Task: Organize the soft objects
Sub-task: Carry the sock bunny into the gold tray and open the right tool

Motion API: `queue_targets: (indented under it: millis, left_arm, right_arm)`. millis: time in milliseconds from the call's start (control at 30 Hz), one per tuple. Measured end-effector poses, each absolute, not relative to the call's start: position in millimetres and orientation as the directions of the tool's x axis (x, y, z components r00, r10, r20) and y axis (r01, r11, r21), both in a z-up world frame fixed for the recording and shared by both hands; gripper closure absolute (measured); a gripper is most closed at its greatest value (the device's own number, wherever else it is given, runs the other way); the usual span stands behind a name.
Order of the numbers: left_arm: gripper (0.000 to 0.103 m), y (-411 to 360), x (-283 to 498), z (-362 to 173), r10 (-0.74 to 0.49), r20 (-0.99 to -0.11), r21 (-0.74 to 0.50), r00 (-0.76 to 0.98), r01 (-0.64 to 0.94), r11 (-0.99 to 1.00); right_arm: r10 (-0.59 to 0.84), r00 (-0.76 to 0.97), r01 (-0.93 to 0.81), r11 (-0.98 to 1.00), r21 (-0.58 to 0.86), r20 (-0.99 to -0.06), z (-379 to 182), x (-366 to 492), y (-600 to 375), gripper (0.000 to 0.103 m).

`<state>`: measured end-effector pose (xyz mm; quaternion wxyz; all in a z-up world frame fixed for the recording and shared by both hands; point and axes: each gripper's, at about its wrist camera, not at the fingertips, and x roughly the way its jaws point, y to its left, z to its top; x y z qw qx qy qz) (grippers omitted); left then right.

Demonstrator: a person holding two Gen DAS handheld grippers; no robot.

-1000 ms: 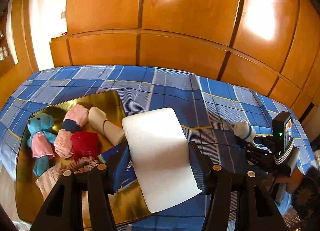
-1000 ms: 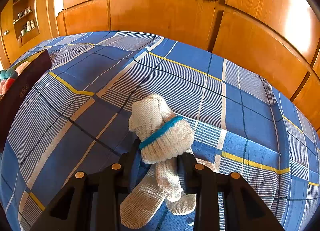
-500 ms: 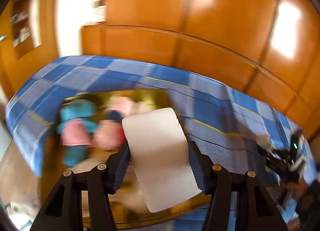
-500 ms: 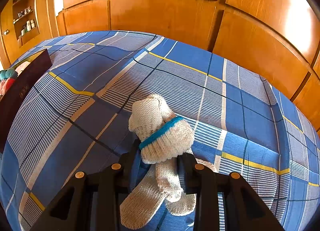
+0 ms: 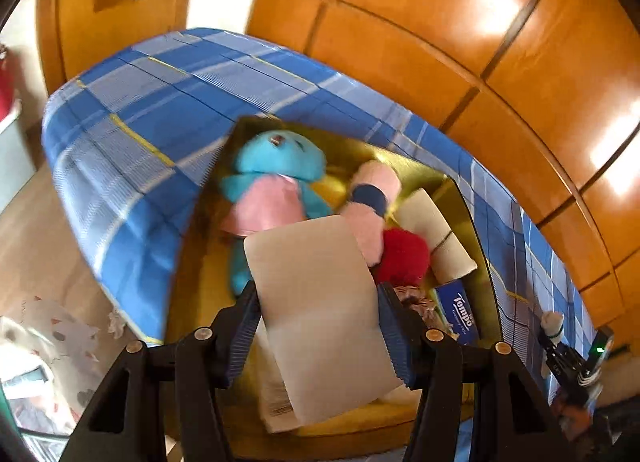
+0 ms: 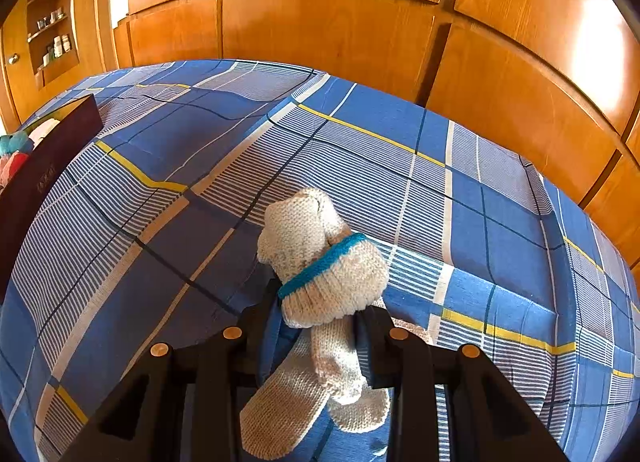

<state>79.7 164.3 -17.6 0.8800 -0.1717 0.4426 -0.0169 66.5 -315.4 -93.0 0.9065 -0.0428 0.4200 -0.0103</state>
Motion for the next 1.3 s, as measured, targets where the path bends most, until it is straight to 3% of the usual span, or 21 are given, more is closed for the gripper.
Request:
queue_targets:
  millis: [133,367,700,1000,1300]
  left_arm:
    - [0.04,147,100,-28,-0.19,-0.785,-0.304,0.59,-0.099,0.947]
    - [0.02,148,126,-46,-0.14,-0.828,-0.236,0.543,-0.11,0.966]
    - [0.018,162,90,-26,-0.004,-0.772,-0.146,0.635,-0.173,0.974]
    - [0.016,164,63,2,0.059,-0.694,-0.105,0.717,-0.182,0.978]
    - [0.015,164,49,11,0.069,-0.669,-0.104,0.74,-0.185,0.977]
  right_arm:
    - [-0.058,0.647,-0.016,0.996,-0.09,-0.76,-93,66,-315,0.07]
    - [-0.081,0.643,-0.01,0.993,-0.113,-0.762,-92,67,-311,0.071]
    - [-0.138,0.56,0.068,0.99,-0.121,-0.817,-80,82,-300,0.074]
    - [0.117,0.646,-0.155,0.988,0.02,-0.754,-13,96,-202,0.074]
    - [0.355,0.57,-0.452,0.889,0.078,-0.741,9,113,-63,0.074]
